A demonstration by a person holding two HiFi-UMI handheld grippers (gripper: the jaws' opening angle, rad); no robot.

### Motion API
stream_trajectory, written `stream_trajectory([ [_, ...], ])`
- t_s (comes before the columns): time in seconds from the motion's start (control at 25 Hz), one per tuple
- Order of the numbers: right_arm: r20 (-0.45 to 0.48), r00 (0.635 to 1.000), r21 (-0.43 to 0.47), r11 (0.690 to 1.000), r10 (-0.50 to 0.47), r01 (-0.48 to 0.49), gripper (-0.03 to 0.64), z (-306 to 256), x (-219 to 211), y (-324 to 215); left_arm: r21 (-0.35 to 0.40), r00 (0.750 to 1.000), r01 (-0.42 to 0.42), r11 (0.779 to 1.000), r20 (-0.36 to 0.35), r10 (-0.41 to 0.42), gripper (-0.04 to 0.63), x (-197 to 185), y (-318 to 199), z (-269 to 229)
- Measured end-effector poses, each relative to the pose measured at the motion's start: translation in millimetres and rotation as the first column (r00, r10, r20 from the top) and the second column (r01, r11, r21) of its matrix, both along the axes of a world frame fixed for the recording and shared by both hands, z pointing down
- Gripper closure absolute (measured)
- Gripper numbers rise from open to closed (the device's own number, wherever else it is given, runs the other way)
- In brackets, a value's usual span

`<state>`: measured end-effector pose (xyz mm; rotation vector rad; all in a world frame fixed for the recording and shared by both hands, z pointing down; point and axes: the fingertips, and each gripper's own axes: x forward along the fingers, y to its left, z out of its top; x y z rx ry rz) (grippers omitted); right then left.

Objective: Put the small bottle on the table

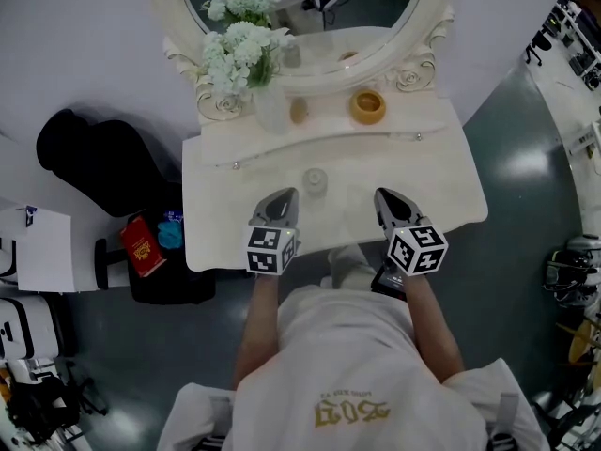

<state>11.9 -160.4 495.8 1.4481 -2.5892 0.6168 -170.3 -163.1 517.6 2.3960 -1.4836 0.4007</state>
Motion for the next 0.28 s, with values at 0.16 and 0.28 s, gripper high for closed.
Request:
stream_trajectory([
  [0.16,-0.001,1.0,0.0,1.0,-0.003,0.003,0.604,1.3,0.1,0.0,-0.002,1.0,-0.001,1.0,0.0,0.001,0.58,1.2,0.2,2.1],
  [0.28,-0.002,1.0,0.0,1.0,-0.003,0.003,0.604,1.8,0.7,0.5,-0.003,1.0,-0.001,1.0,-0.003,0.001,0.58,1.9,0.5,2.7],
])
